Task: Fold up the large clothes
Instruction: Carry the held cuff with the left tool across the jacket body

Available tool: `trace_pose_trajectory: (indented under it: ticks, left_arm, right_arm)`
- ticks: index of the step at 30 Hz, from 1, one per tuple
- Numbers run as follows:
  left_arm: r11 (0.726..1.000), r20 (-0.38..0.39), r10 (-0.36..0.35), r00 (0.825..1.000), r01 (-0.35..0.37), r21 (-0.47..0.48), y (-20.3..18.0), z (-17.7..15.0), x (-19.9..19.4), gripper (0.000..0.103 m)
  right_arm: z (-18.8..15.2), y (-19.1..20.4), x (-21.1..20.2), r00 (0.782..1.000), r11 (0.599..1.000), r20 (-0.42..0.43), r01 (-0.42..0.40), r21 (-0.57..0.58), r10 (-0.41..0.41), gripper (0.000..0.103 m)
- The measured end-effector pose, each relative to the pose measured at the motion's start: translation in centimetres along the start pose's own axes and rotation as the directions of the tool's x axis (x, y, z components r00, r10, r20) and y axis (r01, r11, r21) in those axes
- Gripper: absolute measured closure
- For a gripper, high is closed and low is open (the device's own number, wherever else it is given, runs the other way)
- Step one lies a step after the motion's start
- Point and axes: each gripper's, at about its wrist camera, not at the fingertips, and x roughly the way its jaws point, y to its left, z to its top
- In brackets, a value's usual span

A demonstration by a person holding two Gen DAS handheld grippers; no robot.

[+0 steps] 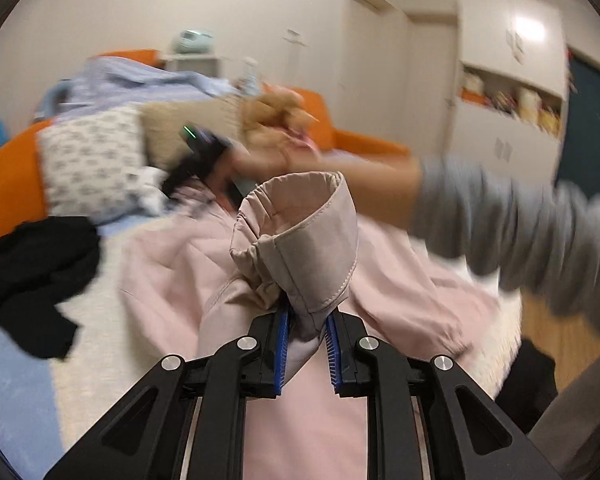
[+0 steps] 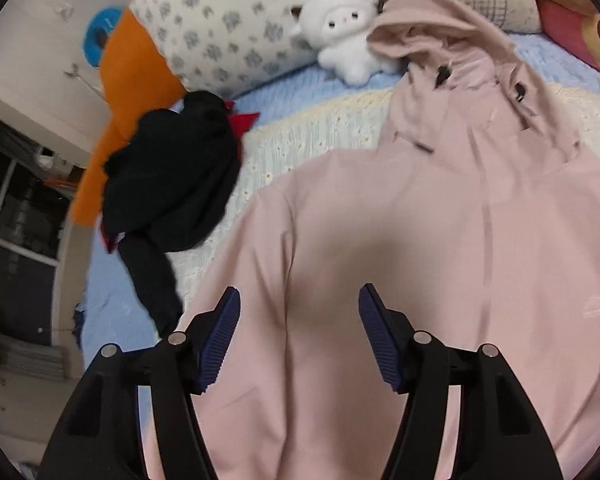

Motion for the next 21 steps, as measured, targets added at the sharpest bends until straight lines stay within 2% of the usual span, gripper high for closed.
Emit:
trace_pose_trajectory:
  ticks: [2,4,6,9,10,11,12,13,15,16,17,18,19,20,21]
  left_arm:
    - [0.998,-0.030,-0.050,0.998,0.051,0.033,-2.8,-1.0,2.1,0.082]
    - [0.995,-0.056,-0.075,0.996,0.078,0.054,-4.9,-2.4,4.0,0.082]
    - [0.992,-0.092,-0.106,0.990,0.112,0.063,-6.9,-3.6,5.8,0.082]
    - [0.991,-0.182,-0.102,0.978,0.115,0.063,-8.7,-5.7,9.1,0.082]
    - [0.992,-0.213,-0.077,0.974,0.097,0.083,-9.4,-6.5,10.3,0.082]
    - [0.992,-0.234,-0.062,0.970,0.085,0.093,-9.8,-7.1,11.1,0.082]
    - [0.992,-0.262,-0.038,0.964,0.067,0.105,-10.4,-7.8,11.9,0.082]
    - [0.992,-0.279,-0.021,0.960,0.055,0.113,-10.3,-8.1,12.5,0.077]
    - [0.987,-0.287,0.033,0.957,0.014,0.160,-11.0,-8.6,12.6,0.071]
    - [0.986,-0.288,0.040,0.957,0.009,0.168,-10.8,-8.5,12.3,0.059]
    - [0.987,-0.289,0.023,0.957,0.024,0.160,-10.9,-8.4,12.0,0.033]
    - [0.989,-0.279,-0.017,0.960,0.057,0.134,-10.2,-8.3,11.3,0.021]
    - [0.991,-0.245,-0.064,0.967,0.090,0.099,-9.8,-8.0,10.1,0.013]
    - [0.992,-0.230,-0.080,0.970,0.101,0.081,-9.2,-7.6,9.1,0.013]
    - [0.991,-0.223,-0.102,0.969,0.118,0.059,-8.7,-7.2,8.1,0.011]
  right_arm:
    - [-0.6,-0.2,-1.5,1.000,0.999,0.001,-0.007,-0.046,0.007,0.041]
    - [-1.6,-0.4,-1.4,0.999,0.998,-0.024,-0.029,-0.063,0.028,0.041]
    - [-2.7,-0.2,-0.4,0.997,0.996,-0.057,-0.056,-0.073,0.052,0.041]
    - [-4.5,0.1,2.3,0.992,0.994,-0.109,-0.075,-0.078,0.066,0.041]
    - [-4.9,0.0,3.1,0.992,0.995,-0.118,-0.053,-0.084,0.043,0.044]
    - [-5.4,-0.1,4.1,0.992,0.996,-0.123,0.009,-0.093,-0.021,0.048]
    - [-5.7,-0.2,4.9,0.990,0.993,-0.125,0.056,-0.103,-0.069,0.066]
    - [-6.0,-0.4,5.6,0.989,0.993,-0.132,0.058,-0.102,-0.072,0.083]
    - [-6.1,-0.9,5.9,0.993,0.998,-0.113,0.016,-0.068,-0.024,0.099]
    - [-5.8,-1.0,5.2,0.998,0.998,-0.070,0.004,-0.068,-0.008,0.099]
    - [-5.3,-0.9,4.3,1.000,0.997,-0.027,0.005,-0.077,-0.007,0.099]
    - [-5.0,-1.0,3.8,1.000,0.997,-0.008,-0.009,-0.076,0.008,0.099]
    - [-4.5,-1.2,3.3,0.999,0.997,0.005,-0.031,-0.071,0.032,0.097]
    - [-4.2,-1.6,2.8,1.000,0.997,0.017,-0.022,-0.070,0.023,0.095]
    - [-4.2,-1.9,2.4,1.000,0.996,0.022,0.017,-0.089,-0.016,0.082]
